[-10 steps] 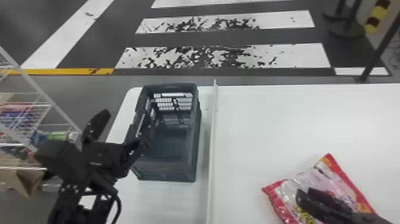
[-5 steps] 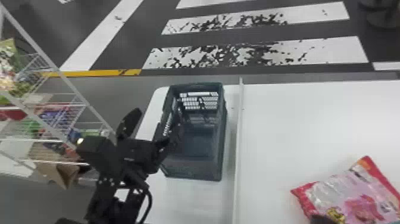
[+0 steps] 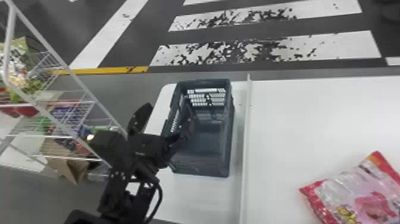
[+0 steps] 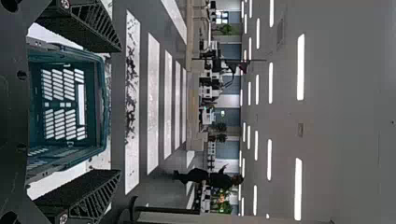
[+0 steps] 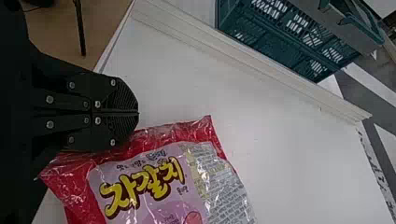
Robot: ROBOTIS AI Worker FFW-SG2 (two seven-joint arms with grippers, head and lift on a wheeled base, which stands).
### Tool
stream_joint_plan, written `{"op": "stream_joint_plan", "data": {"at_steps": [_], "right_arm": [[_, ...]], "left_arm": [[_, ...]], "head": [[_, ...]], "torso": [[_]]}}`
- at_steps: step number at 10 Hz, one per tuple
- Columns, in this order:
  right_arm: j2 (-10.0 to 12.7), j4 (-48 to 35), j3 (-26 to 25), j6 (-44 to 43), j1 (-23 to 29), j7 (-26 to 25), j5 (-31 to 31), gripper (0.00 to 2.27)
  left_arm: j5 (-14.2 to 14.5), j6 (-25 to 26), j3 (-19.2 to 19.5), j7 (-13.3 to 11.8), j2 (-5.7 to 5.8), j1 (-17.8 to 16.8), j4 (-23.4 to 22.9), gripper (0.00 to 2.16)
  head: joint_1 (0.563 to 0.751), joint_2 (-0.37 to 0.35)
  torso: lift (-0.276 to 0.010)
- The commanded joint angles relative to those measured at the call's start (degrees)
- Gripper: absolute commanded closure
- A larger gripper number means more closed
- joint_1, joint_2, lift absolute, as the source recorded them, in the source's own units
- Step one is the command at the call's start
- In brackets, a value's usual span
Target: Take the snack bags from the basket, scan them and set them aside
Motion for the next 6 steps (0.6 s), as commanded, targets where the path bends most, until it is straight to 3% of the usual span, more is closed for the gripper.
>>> {"op": "stream_joint_plan", "data": {"at_steps": [1, 6], "right_arm": [[-0.11, 0.81, -1.05, -0.27, -0.11, -0.79, 0.55, 2.26], [0.07, 1.86, -7.55, -1.33, 0.25, -5.1, 0.99, 2.26]], "left_arm": [[0.0, -0.14, -0.01, -0.04, 0.05, 0.15, -0.21, 0.07], [-0.53, 0.04, -1.06, -0.48, -0.38, -0.2, -0.38, 0.07]], "head": [[0.695, 0.294], [0.695, 0.155]], "torso": [[-0.075], [-0.075]]}}
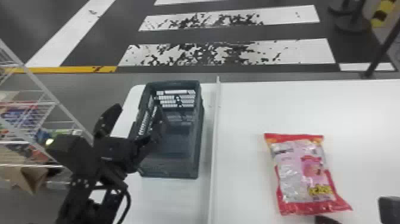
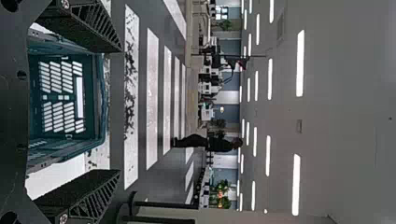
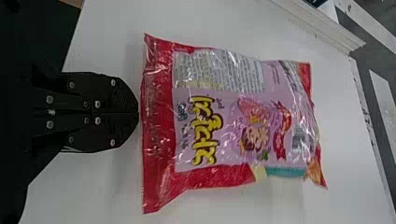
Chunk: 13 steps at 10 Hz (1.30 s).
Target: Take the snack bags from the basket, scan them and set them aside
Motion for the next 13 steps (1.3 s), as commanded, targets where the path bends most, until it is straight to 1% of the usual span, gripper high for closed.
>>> {"op": "stream_joint_plan", "data": {"at_steps": [1, 2, 3, 4, 5, 6, 7, 8, 9, 10, 11, 13], "right_arm": [[0.14, 0.13, -2.53, -0.17, 0.11, -0.12, -0.89, 2.25], [0.06, -1.1, -4.11, 0.88, 1.17, 0.85, -4.05, 2.26], [0.14, -4.0, -4.03, 3.87, 2.31, 1.02, -4.58, 2.26], [0.23, -6.81, -4.47, 8.44, 2.75, 1.99, -6.69, 2.25], [0.32, -8.66, -5.78, 8.97, 3.01, 3.31, -9.85, 2.25], [0.41, -10.15, -6.14, 8.79, 2.57, 3.57, -11.43, 2.25], [0.67, -10.5, -5.7, 8.27, 0.81, 4.71, -11.43, 2.26], [0.94, -10.24, -5.08, 7.91, -1.91, 4.71, -10.82, 2.26], [1.02, -9.09, -4.29, 5.28, -4.46, 4.71, -9.41, 2.25], [1.02, -6.81, -3.5, 2.99, -7.27, 4.71, -8.18, 2.25], [1.02, -4.26, -2.27, 1.59, -9.73, 4.8, -7.21, 2.25], [0.85, 1.01, 0.98, -1.93, -12.9, 5.07, -5.19, 2.25]], "left_arm": [[-0.16, 0.01, -0.37, -0.09, -0.24, -0.25, 0.03, 0.07], [-0.25, 0.01, -0.54, -0.26, -0.24, -0.43, 0.03, 0.07], [-0.25, 0.36, -0.54, -0.35, -0.24, -0.69, 0.03, 0.07], [-0.25, 0.36, -0.81, -0.35, -0.33, -0.69, 0.03, 0.07], [-0.69, 0.36, -1.25, -0.35, -0.33, -0.69, 0.03, 0.07], [-0.69, 0.36, -1.42, -0.35, -0.42, -0.6, 0.03, 0.07], [-1.04, 0.36, -1.69, -0.35, -0.42, -0.6, 0.03, 0.07], [-1.13, 0.36, -2.13, -0.26, -0.5, -0.6, -0.06, 0.07], [-1.13, 0.71, -2.57, -0.26, -0.59, -0.6, -0.67, 0.07], [-2.27, 1.06, -3.0, -0.18, -0.68, -0.17, -1.2, 0.07], [-2.54, 1.06, -3.0, -0.18, -0.68, 0.27, -1.55, 0.07], [-2.8, 1.24, -3.18, -0.18, -0.77, 0.8, -2.26, 0.07]], "head": [[0.695, 0.121], [0.695, 0.103], [0.695, 0.081], [0.695, 0.085], [0.695, 0.109], [0.695, 0.122], [0.695, 0.135], [0.695, 0.143], [0.695, 0.143], [0.695, 0.133], [0.695, 0.125], [0.695, 0.114]], "torso": [[-0.075], [-0.075], [-0.075], [-0.075], [-0.075], [-0.075], [-0.075], [-0.075], [-0.075], [-0.075], [-0.075], [-0.075]]}}
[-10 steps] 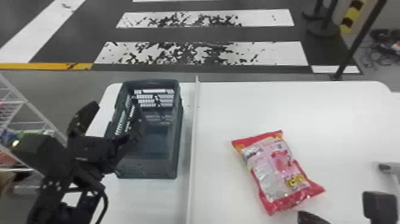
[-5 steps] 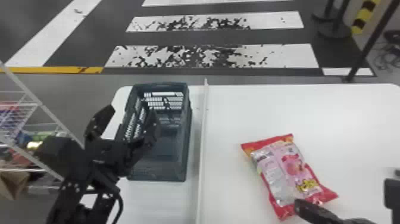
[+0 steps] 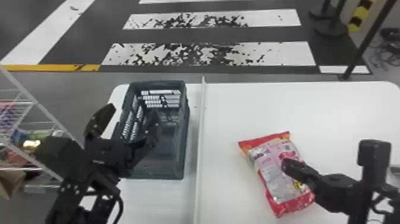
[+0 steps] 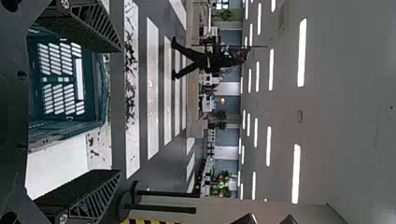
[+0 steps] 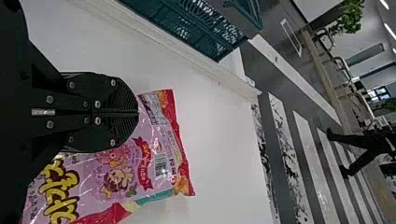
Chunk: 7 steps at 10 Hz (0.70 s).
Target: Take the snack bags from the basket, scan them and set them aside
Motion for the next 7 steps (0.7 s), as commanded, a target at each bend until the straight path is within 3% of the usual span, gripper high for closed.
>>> {"op": "stream_joint_plan", "data": {"at_steps": [1, 7], "right_arm": [[-0.07, 4.51, 2.89, -4.09, -1.99, 0.29, 2.13, 2.25], [0.02, 19.01, 6.59, -15.87, -7.0, -1.12, 6.79, 2.25]], "left_arm": [[-0.6, 0.7, -0.38, 0.09, -0.01, 0.14, -0.54, 0.07], [-1.13, 0.88, -1.26, 0.09, 0.08, 0.41, -0.81, 0.07]], "head": [[0.695, 0.121], [0.695, 0.119]], "torso": [[-0.075], [-0.075]]}}
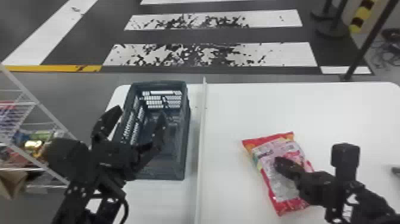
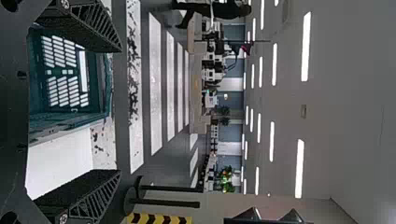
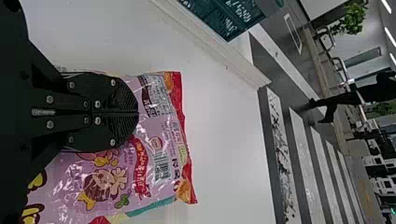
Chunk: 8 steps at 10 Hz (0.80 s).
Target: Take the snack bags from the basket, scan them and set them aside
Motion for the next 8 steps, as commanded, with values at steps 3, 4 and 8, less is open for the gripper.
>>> {"op": "stream_joint_plan", "data": {"at_steps": [3, 4, 8], "right_arm": [[0.01, 4.23, -1.68, -3.12, -0.99, -4.37, 1.6, 2.25], [0.01, 4.31, -3.18, -3.12, -0.73, -6.3, 1.42, 2.25], [0.01, 2.82, -9.59, 1.1, 1.56, -12.1, -1.83, 2.25]], "left_arm": [[0.09, 0.0, -0.08, -0.08, 0.12, -0.37, -0.55, 0.07], [0.26, 0.0, -0.17, -0.08, 0.12, -0.63, -0.46, 0.07], [0.7, 0.0, -0.7, -0.08, 0.21, -2.13, 0.6, 0.07]], "head": [[0.695, 0.075], [0.695, 0.051], [0.695, -0.051]], "torso": [[-0.075], [-0.075], [-0.075]]}}
